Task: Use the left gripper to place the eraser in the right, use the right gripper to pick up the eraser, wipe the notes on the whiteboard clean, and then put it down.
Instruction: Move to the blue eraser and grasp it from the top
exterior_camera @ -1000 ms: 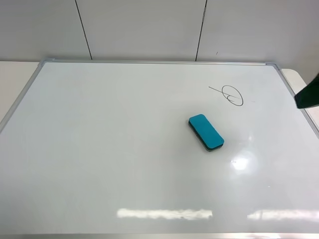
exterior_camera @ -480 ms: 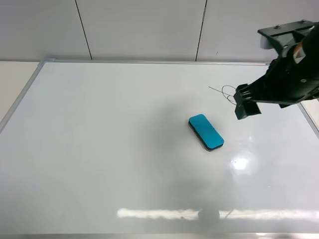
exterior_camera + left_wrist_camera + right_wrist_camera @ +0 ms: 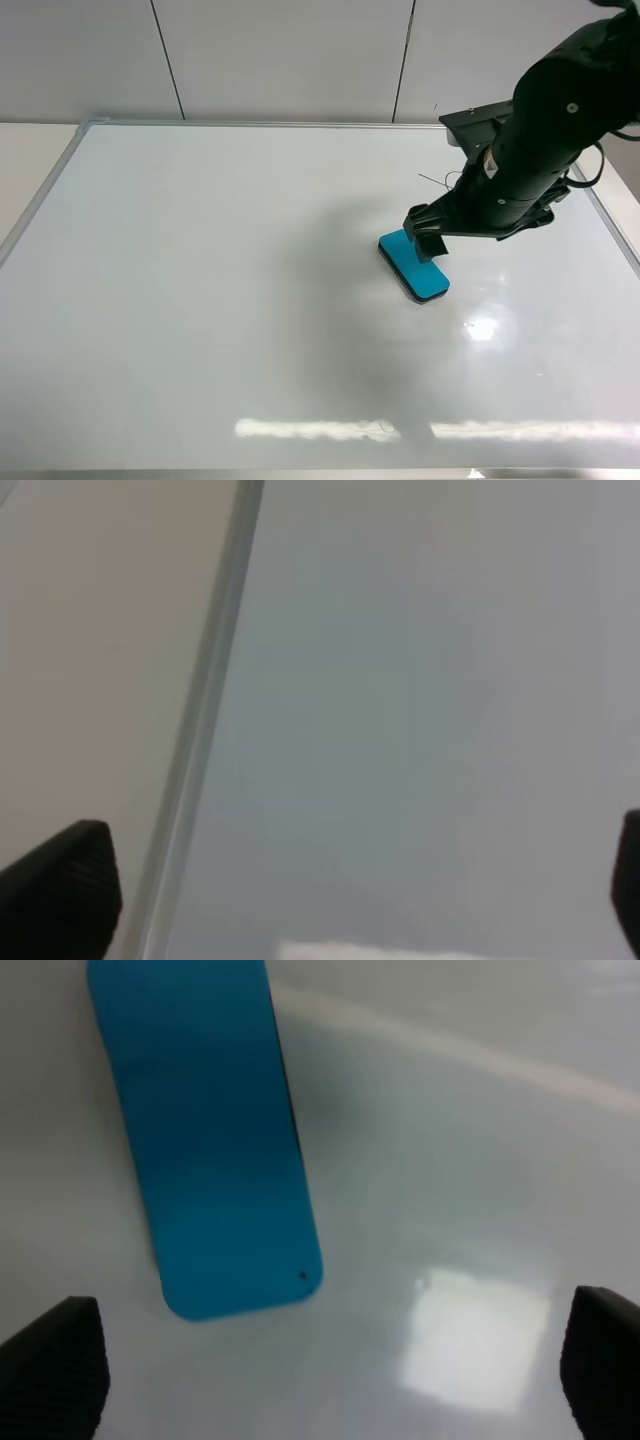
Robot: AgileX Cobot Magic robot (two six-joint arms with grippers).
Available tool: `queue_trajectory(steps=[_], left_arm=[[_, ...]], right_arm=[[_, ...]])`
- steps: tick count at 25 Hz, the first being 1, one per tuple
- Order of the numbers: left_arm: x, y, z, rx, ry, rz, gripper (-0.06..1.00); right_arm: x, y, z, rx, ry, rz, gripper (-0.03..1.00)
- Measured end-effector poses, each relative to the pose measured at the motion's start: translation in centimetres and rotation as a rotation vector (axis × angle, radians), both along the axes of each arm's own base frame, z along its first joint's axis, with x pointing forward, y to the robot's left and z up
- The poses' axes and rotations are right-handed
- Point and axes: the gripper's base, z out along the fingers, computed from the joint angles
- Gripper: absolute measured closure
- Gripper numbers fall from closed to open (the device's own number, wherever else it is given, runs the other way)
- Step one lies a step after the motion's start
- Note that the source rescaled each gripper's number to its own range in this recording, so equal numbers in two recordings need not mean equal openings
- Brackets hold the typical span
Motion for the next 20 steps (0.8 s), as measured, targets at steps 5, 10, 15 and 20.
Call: queue_trajectory(steps=[5, 10, 15, 20], left_arm=[[0.0, 0.0, 0.0, 0.0, 0.0, 0.0, -0.06], [0.0, 0.0, 0.0, 0.0, 0.0, 0.0, -0.06], [0.0, 0.0, 0.0, -0.001, 0.0, -0.001, -0.06], [0.0, 0.0, 0.0, -0.001, 0.0, -0.001, -0.06]], right_arm=[[1.2, 1.0, -2.1, 0.045, -0.021, -0.01, 0.17], [2.8, 2.6, -2.8, 0.029, 0.003, -0.009, 0.17], [4.1, 4.0, -2.8, 0.021, -0.006, 0.04, 0.17], [4.2, 4.0, -4.2, -0.013, 0.029, 0.073, 0.17]])
